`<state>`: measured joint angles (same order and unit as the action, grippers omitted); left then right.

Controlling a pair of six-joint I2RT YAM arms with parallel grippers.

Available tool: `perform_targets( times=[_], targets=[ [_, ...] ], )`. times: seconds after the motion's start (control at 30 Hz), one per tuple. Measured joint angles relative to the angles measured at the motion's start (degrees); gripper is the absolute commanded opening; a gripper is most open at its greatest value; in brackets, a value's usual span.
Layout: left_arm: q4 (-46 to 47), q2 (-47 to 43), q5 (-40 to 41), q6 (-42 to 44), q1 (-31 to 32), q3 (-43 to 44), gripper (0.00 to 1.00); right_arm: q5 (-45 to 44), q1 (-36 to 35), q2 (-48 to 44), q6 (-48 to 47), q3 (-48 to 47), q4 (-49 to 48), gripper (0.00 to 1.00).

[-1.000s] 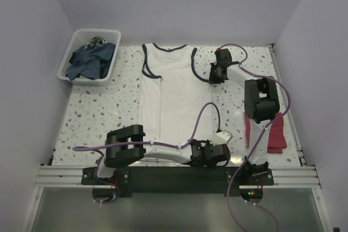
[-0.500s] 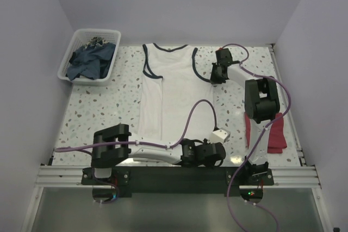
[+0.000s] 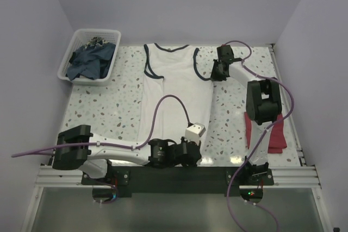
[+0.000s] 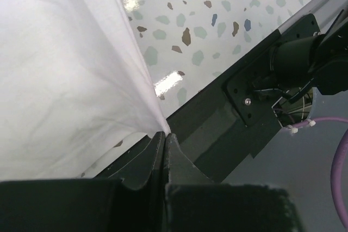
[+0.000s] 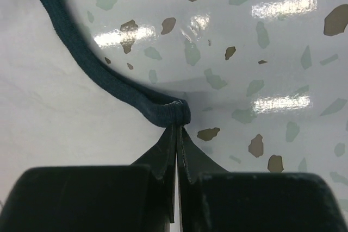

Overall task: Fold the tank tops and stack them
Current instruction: Fold the tank top

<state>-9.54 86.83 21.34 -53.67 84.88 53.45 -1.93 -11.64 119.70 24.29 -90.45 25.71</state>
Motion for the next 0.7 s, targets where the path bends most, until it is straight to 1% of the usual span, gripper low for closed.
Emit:
perform_targets(
  times=[0.17, 0.33, 0.5, 0.7],
  targets=[
    [0.0, -6.4, 2.4, -4.4, 0.0, -6.5, 0.00, -0.1, -2.0, -0.1, 2.0, -1.7, 0.5, 0.00],
    [-1.0, -12.9, 4.3, -9.0, 0.0, -13.0, 0.00, -0.4, -7.0, -0.1, 4.7, -5.0, 0.6, 0.00],
    [-3.1, -17.9, 5.7, -13.7, 0.0, -18.3, 0.00, -0.9, -13.0, 1.9, 6.8, -13.2, 0.7, 0.00],
    [-7.8, -21.3, 6.6, -18.8, 0.0, -22.2, 0.00, -1.4, -18.1, 8.9, 8.8, -21.3, 0.5, 0.00]
  ],
)
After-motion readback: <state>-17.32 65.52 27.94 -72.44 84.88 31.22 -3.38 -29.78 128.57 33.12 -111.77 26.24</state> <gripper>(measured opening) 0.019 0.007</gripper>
